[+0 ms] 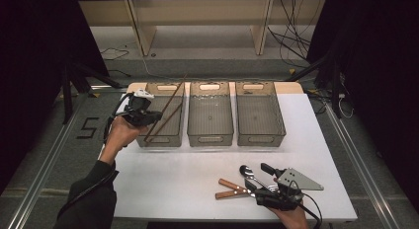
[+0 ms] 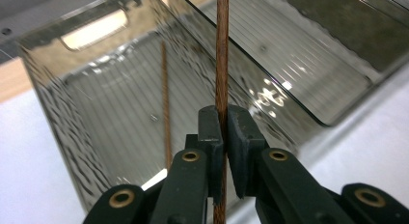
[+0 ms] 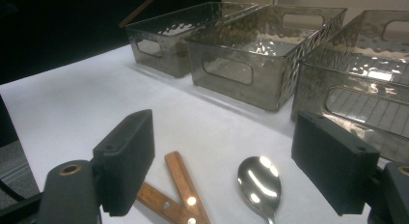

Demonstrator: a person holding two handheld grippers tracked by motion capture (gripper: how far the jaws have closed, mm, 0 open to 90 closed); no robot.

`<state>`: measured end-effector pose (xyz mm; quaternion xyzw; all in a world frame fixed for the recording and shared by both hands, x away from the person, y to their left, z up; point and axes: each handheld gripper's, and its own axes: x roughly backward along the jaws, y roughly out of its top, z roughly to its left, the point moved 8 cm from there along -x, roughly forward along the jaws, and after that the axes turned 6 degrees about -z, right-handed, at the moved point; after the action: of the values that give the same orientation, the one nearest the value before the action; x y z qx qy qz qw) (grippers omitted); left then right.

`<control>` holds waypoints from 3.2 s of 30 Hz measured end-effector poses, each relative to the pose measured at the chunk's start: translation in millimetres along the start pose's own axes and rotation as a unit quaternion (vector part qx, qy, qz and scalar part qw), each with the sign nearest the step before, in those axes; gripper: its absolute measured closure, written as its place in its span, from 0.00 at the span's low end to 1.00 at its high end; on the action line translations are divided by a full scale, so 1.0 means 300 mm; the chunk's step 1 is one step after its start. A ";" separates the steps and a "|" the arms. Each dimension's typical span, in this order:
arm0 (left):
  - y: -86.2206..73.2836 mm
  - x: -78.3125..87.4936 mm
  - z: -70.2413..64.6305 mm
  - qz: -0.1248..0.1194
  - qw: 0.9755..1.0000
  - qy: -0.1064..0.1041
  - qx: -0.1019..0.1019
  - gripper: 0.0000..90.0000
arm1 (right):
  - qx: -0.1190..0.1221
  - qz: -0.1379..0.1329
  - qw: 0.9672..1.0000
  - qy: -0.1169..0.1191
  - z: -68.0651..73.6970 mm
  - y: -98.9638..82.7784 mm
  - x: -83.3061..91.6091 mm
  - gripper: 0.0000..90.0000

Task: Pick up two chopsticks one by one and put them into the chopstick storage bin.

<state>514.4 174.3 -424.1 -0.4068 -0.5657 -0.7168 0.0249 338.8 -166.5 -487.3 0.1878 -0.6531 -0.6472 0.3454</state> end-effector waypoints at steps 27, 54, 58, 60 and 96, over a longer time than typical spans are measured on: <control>-0.053 -0.132 0.161 0.036 0.998 0.050 0.020 0.94 | 0.001 0.001 1.000 0.003 0.002 -0.001 0.000 0.27; -0.114 -0.178 0.155 0.070 0.996 0.037 0.051 0.93 | 0.001 0.002 1.000 0.003 0.003 -0.002 -0.001 0.27; -0.117 -0.184 0.158 0.071 0.995 0.041 0.050 0.91 | 0.001 0.002 1.000 0.003 0.003 -0.002 0.000 0.27; -0.112 -0.179 0.160 0.066 0.995 0.043 0.055 0.83 | 0.001 0.001 1.000 0.003 0.002 -0.002 0.000 0.27; -0.161 -0.010 -0.136 -0.041 0.995 -0.051 0.072 0.24 | -0.004 0.006 1.000 0.003 -0.008 -0.010 0.000 0.27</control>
<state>469.7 156.5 -465.3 -0.4164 -0.6329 -0.6527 -0.0041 339.8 -168.6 -490.6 0.1842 -0.6505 -0.6476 0.3515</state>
